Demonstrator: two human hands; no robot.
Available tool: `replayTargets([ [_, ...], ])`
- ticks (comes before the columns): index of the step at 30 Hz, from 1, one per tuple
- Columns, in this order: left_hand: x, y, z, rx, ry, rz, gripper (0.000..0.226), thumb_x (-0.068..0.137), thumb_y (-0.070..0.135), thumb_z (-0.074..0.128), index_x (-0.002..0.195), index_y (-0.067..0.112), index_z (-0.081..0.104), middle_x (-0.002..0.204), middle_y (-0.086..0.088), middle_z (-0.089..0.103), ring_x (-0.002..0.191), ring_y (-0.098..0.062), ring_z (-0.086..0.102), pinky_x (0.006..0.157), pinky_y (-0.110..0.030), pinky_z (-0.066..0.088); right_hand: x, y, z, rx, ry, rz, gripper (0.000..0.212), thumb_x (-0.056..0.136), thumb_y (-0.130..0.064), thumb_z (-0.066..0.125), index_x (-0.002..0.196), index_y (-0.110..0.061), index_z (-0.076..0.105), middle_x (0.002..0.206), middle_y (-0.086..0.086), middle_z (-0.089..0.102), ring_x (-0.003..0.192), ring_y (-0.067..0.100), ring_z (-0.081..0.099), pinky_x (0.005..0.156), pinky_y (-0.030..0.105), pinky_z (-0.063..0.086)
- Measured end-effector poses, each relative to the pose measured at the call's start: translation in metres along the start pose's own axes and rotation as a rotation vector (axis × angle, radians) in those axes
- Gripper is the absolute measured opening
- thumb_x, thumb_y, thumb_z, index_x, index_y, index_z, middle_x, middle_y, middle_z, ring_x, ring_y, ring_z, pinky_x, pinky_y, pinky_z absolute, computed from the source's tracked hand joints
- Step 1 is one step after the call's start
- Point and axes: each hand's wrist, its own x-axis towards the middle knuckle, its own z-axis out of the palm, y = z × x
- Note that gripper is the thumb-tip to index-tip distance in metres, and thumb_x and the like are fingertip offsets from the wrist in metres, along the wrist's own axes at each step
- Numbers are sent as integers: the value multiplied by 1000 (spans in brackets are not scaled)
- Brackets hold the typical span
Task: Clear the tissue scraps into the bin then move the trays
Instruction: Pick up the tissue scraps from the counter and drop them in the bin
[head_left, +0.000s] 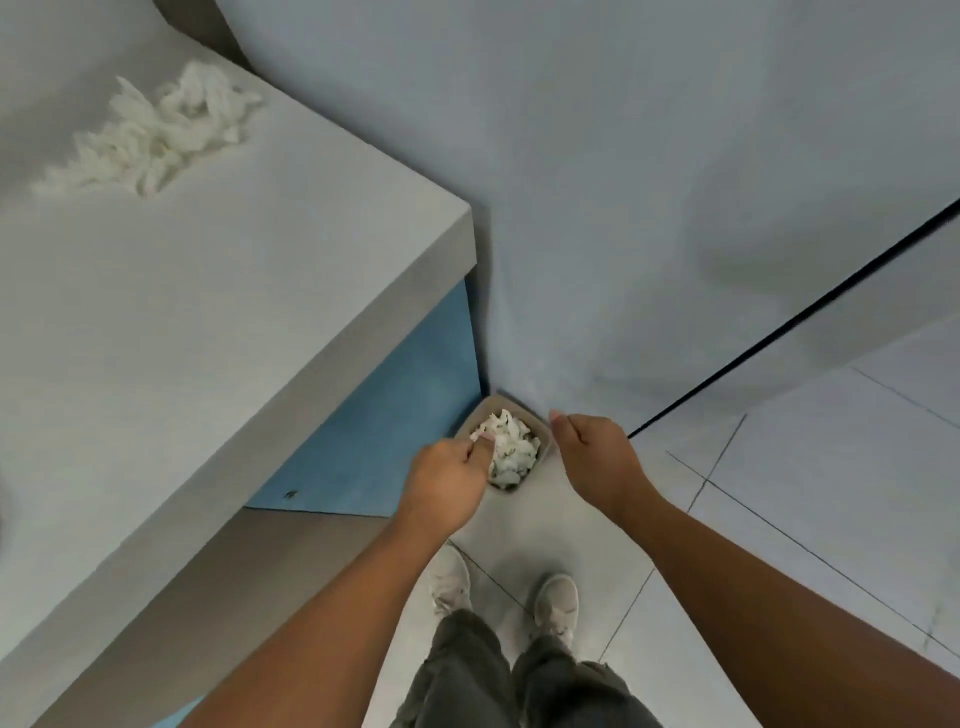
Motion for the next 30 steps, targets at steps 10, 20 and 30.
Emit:
replayTargets([
  [10,68,-133,104,-66,-80,-233,57,98,38,51,49,15,35,49,1,38,57,-24,41,61,-34,36,54,108,118,22,-46,204,51,104,-35,35,55,-21,34,53,-4,39,52,13,36,54,31,28],
  [20,189,-214,206,54,-199,-150,21,102,26,41,99,11,55,98,-4,54,90,-23,51,73,-26,34,91,224,218,97,-79,287,39,104,-36,36,65,-30,35,62,-11,42,58,8,40,55,28,30],
  [30,278,-262,255,56,-154,-172,52,81,9,49,129,26,59,121,3,65,111,-18,61,99,-35,51,128,292,257,181,-142,394,32,98,-12,30,102,-20,61,82,-13,53,62,7,47,54,20,37],
])
